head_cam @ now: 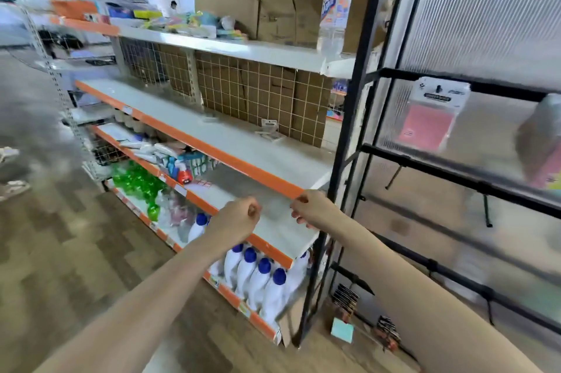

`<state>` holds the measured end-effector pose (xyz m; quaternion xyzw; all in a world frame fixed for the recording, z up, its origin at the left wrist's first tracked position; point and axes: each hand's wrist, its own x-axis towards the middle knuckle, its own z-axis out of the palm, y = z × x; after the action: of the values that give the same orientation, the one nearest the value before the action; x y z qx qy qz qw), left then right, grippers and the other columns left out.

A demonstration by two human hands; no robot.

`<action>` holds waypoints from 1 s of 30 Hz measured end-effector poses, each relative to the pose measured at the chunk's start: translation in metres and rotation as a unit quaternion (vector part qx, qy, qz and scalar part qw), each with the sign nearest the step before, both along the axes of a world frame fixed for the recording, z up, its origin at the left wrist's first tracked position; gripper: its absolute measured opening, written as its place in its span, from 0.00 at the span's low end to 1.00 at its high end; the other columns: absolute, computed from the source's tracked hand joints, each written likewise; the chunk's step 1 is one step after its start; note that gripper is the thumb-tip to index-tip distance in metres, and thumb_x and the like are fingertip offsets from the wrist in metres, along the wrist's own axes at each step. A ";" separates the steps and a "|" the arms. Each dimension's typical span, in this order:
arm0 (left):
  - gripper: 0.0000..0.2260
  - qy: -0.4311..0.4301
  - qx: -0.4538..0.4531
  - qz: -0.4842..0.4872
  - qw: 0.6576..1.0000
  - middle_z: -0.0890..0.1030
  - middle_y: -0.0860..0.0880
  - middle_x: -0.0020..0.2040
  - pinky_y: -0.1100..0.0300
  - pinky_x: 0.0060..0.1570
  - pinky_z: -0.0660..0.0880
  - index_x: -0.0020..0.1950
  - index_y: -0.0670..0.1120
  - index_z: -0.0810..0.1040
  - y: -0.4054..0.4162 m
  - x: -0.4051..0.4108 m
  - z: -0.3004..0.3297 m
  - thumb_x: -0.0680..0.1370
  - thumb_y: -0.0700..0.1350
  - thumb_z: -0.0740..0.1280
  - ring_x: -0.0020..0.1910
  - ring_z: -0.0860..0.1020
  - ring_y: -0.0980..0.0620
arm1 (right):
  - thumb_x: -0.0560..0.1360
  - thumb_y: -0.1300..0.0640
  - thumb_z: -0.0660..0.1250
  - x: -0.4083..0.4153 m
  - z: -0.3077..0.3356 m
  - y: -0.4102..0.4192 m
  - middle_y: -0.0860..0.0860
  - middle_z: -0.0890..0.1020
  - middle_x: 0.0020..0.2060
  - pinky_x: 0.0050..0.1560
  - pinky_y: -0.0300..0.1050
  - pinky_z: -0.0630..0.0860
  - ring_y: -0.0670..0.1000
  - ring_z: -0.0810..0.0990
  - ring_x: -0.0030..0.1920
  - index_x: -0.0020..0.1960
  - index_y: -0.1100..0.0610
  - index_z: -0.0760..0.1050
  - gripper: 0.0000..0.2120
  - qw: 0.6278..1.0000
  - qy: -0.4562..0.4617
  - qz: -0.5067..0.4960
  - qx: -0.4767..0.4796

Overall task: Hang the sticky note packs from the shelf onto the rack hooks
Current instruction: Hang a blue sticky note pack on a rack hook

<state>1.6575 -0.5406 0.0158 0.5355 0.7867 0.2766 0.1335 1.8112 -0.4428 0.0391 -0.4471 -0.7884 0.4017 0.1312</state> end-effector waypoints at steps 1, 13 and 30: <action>0.09 -0.003 -0.001 0.002 1.000 0.81 0.48 0.54 0.53 0.53 0.75 0.54 0.47 0.78 0.001 -0.011 -0.002 0.78 0.41 0.60 0.54 0.78 0.48 | 0.77 0.60 0.58 -0.012 -0.001 0.003 0.55 0.79 0.36 0.29 0.36 0.68 0.49 0.74 0.33 0.42 0.61 0.73 0.08 1.000 -0.003 0.005 0.008; 0.10 -0.008 -0.036 0.049 0.998 0.81 0.48 0.45 0.54 0.45 0.78 0.52 0.48 0.75 0.063 -0.146 -0.035 0.77 0.38 0.57 0.44 0.80 0.45 | 0.79 0.57 0.59 -0.174 -0.027 0.081 0.59 0.83 0.46 0.48 0.50 0.77 0.57 0.82 0.47 0.49 0.63 0.77 0.12 0.998 0.006 0.044 0.039; 0.12 0.077 -0.067 0.070 0.992 0.80 0.48 0.54 0.57 0.46 0.74 0.57 0.47 0.76 0.230 -0.353 -0.033 0.78 0.39 0.56 0.48 0.77 0.49 | 0.78 0.57 0.59 -0.380 -0.050 0.247 0.58 0.82 0.48 0.47 0.49 0.75 0.57 0.80 0.49 0.51 0.64 0.76 0.12 0.997 0.009 0.058 0.040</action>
<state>1.3047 -0.3105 -0.0170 0.4882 0.8472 0.1898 0.0886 1.4316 -0.1955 -0.0110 -0.3914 -0.8271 0.3808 0.1329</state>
